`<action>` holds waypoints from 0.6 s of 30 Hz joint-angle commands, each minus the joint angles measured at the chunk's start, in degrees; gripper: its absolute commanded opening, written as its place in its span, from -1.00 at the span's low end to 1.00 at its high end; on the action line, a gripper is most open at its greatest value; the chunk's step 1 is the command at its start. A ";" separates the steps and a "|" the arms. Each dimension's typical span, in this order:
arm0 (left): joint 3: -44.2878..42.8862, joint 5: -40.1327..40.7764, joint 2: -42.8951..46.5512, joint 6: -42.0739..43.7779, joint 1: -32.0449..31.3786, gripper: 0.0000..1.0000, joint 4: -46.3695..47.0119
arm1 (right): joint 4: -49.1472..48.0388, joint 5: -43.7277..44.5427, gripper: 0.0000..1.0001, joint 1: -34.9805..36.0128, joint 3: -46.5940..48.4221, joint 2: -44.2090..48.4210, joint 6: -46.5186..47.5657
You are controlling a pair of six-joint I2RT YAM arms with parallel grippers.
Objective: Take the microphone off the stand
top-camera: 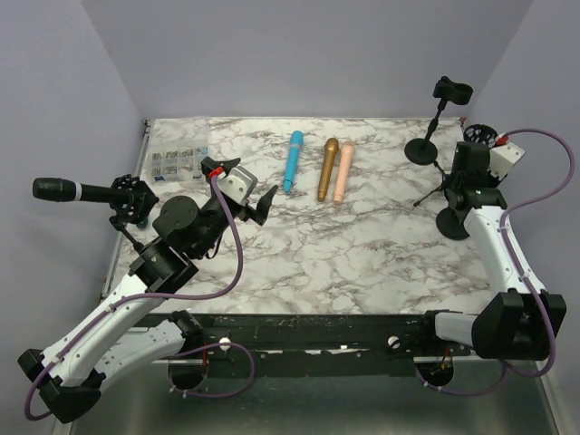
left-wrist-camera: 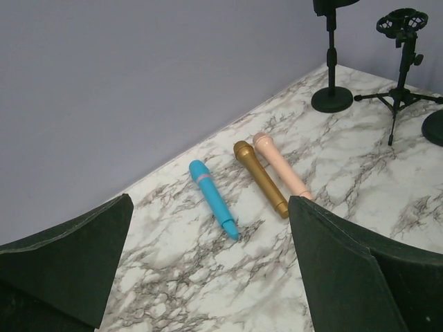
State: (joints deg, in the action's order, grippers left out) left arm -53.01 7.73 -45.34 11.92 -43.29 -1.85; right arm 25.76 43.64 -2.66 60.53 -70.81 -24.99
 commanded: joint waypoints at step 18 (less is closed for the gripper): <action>-0.68 1.01 -1.18 0.34 -1.01 0.97 0.05 | -3.74 -10.48 1.00 -0.70 3.35 9.48 0.31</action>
State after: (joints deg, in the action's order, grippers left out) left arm -53.01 7.88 -46.09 12.01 -43.66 -1.91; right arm 21.32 34.61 -3.14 59.77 -64.38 -25.45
